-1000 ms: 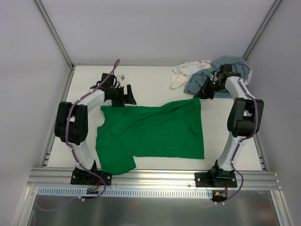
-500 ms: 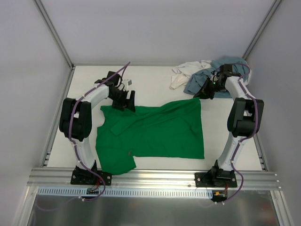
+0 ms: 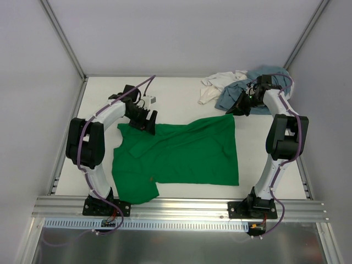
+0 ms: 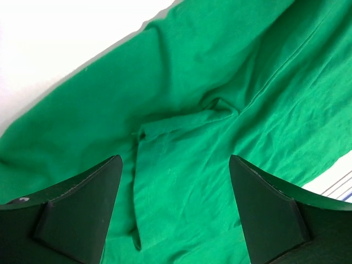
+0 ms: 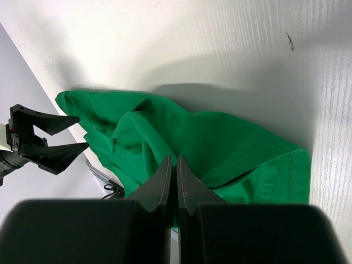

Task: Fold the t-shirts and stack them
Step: Fold the flattened tshirt in 1/3 of the way

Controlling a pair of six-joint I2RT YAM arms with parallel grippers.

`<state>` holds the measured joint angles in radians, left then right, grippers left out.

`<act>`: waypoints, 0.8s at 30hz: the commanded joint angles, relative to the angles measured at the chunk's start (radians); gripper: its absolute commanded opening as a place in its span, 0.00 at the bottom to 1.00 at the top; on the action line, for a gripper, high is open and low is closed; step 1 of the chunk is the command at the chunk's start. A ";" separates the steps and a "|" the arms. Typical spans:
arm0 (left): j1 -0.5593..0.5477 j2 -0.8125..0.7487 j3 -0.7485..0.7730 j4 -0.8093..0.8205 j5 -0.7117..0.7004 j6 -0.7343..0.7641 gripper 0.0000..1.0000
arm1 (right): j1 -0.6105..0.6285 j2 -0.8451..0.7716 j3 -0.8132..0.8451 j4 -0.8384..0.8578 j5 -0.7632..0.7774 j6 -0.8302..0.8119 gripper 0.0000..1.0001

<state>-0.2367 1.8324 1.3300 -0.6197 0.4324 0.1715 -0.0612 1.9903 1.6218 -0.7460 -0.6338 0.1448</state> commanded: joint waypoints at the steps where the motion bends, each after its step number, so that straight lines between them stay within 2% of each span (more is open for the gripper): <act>1: -0.012 0.022 0.023 0.028 0.071 0.039 0.80 | 0.000 -0.047 0.001 -0.015 -0.023 -0.010 0.00; 6: -0.016 0.067 0.049 0.051 0.141 0.037 0.79 | 0.000 -0.047 0.001 -0.015 -0.021 -0.011 0.00; 17: -0.027 0.105 0.052 0.078 0.163 0.043 0.78 | 0.000 -0.051 0.000 -0.021 -0.021 -0.013 0.01; 19: -0.029 0.105 0.052 0.080 0.163 0.040 0.69 | 0.000 -0.053 -0.003 -0.019 -0.020 -0.011 0.00; 20: -0.029 0.107 0.057 0.077 0.172 0.040 0.62 | 0.000 -0.053 -0.005 -0.019 -0.020 -0.014 0.01; 21: -0.029 0.113 0.063 0.072 0.178 0.045 0.28 | 0.000 -0.054 -0.008 -0.018 -0.018 -0.014 0.01; 22: -0.029 0.116 0.072 0.058 0.180 0.043 0.03 | 0.000 -0.054 -0.010 -0.018 -0.018 -0.014 0.01; 24: -0.029 0.107 0.064 0.066 0.167 0.040 0.00 | 0.000 -0.058 -0.013 -0.013 -0.018 -0.013 0.01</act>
<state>-0.2562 1.9366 1.3636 -0.5571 0.5694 0.1947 -0.0612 1.9903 1.6207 -0.7464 -0.6338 0.1444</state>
